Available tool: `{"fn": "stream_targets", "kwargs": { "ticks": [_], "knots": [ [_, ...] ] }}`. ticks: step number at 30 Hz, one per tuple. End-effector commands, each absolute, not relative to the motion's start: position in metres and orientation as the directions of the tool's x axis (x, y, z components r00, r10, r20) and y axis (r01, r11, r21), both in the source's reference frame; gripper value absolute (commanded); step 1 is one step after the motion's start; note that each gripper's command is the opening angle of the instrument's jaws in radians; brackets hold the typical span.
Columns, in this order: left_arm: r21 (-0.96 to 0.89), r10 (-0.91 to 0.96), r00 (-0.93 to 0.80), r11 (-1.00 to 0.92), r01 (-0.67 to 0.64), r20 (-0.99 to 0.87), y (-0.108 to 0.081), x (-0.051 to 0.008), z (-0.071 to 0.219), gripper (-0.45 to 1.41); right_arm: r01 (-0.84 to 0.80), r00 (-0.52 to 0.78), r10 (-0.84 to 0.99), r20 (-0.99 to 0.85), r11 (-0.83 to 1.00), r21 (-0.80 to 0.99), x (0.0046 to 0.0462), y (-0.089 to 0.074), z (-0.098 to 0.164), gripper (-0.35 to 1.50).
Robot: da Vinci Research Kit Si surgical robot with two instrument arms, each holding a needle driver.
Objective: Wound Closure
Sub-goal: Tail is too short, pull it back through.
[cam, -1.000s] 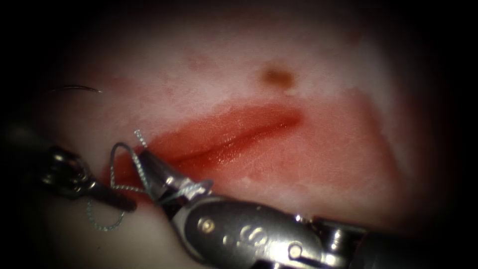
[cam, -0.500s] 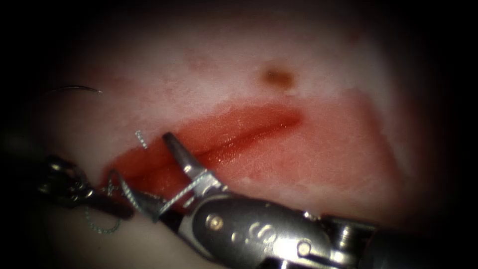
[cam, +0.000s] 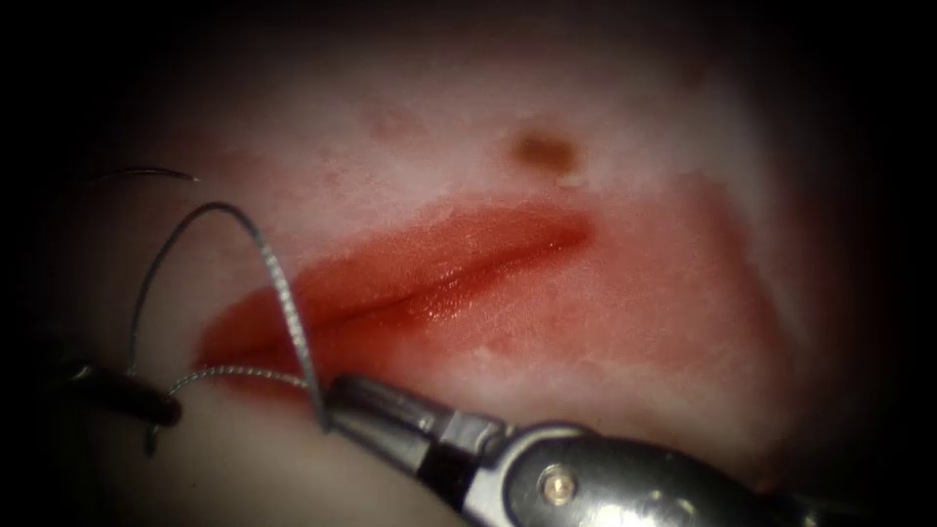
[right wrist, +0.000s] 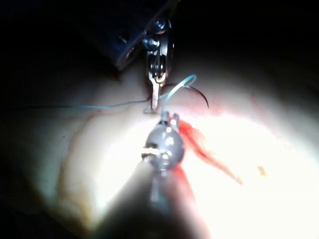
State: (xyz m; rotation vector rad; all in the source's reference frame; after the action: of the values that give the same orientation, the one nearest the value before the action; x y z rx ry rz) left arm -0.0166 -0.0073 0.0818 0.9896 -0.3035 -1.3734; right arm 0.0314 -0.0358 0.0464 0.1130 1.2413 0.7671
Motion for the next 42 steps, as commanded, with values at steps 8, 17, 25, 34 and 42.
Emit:
{"fn": "stream_targets", "kwargs": {
  "ticks": [8,17,25,34,42],
  "knots": [
    [0.735,-0.891,0.264,-0.106,0.669,-0.368,-0.0066,-0.0166,0.0814,-0.45,-0.443,0.104,0.578,-0.809,0.756,0.483,0.0318,-0.0341,0.0460,-0.35],
    [0.706,-0.792,0.357,-0.128,0.696,-0.495,-0.0099,-0.0137,0.0817,-0.45,-0.514,0.069,0.575,-0.815,0.721,0.465,0.0298,-0.0320,0.0461,-0.25],
    [0.691,-0.700,0.419,-0.147,0.708,-0.579,-0.0125,-0.0125,0.0824,-0.45,-0.546,0.132,0.603,-0.786,0.707,0.451,0.0312,-0.0294,0.0478,0.25],
    [0.681,-0.676,0.431,-0.146,0.717,-0.598,-0.0136,-0.0128,0.0830,-0.45,-0.518,0.202,0.628,-0.751,0.720,0.462,0.0343,-0.0283,0.0512,0.54],
    [0.681,-0.666,0.438,-0.145,0.718,-0.604,-0.0139,-0.0131,0.0833,-0.45,-0.520,0.282,0.695,-0.661,0.690,0.504,0.0360,-0.0280,0.0523,0.25]
  ]
}}
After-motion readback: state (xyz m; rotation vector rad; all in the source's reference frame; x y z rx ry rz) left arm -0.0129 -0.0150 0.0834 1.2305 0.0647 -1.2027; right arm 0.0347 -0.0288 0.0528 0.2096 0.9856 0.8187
